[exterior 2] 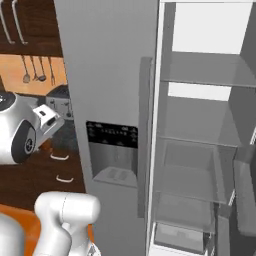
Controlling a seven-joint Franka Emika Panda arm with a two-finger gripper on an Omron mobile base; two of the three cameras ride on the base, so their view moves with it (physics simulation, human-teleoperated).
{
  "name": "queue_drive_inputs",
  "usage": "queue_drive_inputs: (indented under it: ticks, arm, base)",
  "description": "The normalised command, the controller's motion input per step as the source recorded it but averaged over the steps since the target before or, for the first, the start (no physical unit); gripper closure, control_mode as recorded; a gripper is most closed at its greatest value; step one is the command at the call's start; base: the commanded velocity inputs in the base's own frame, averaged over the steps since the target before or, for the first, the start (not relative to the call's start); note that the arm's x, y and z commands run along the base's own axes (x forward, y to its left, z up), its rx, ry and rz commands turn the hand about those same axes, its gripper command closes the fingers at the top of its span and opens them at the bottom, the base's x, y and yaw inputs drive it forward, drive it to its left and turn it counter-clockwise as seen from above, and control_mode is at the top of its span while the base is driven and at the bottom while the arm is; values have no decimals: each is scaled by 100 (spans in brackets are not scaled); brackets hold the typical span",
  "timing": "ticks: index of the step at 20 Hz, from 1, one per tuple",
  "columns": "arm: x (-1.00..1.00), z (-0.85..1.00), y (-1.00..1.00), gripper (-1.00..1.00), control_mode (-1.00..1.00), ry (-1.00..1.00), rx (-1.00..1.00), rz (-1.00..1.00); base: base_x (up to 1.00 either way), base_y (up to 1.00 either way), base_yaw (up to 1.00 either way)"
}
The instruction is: Place one lemon and one chicken drumstick in each tupperware on the nearby counter, to pack two identical lunches.
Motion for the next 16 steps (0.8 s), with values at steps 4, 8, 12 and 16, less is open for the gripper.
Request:
queue_drive_inputs:
  ticks: [4, 8, 12, 16]
  arm:
    - [0, 0, 0, 100, 100, 0, 0, 0]
    - [0, 0, 0, 100, 100, 0, 0, 0]
    - [0, 0, 0, 100, 100, 0, 0, 0]
    - [0, 0, 0, 100, 100, 0, 0, 0]
  base:
    - [33, 100, -32]
    - [3, 100, -24]
    - [4, 100, -14]
    - [21, 100, -7]
